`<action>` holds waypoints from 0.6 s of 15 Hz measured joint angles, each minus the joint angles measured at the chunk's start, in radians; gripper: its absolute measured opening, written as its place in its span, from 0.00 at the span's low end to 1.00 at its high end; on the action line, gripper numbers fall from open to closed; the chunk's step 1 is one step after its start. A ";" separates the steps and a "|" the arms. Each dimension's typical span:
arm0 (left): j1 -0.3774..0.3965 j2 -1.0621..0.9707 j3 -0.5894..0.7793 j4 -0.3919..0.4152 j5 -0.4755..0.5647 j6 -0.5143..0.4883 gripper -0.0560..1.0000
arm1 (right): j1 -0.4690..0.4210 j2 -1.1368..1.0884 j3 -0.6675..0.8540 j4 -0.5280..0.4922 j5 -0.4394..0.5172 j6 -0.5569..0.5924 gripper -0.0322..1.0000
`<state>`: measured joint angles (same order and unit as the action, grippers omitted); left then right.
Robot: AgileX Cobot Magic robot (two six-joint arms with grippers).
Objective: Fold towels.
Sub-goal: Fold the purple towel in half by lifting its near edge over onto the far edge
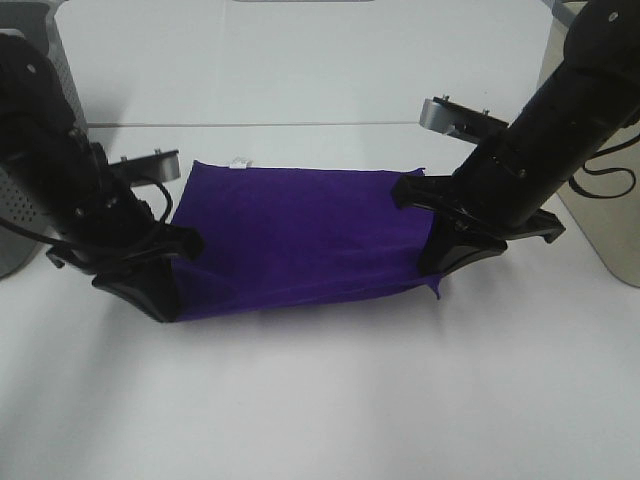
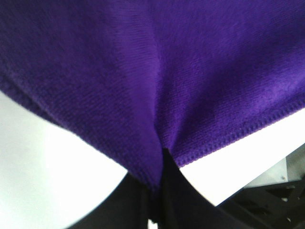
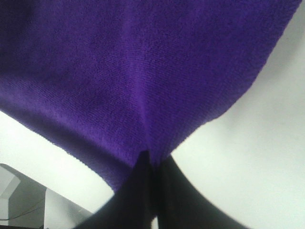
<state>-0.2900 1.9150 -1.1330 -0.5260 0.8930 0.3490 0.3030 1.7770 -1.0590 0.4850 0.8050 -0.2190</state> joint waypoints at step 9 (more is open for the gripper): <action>0.003 0.131 -0.377 0.087 -0.091 0.000 0.05 | -0.002 0.246 -0.398 -0.233 -0.078 0.083 0.05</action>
<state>-0.2870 2.0460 -1.5100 -0.4390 0.8020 0.3490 0.3010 2.0230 -1.4570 0.2520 0.7270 -0.1360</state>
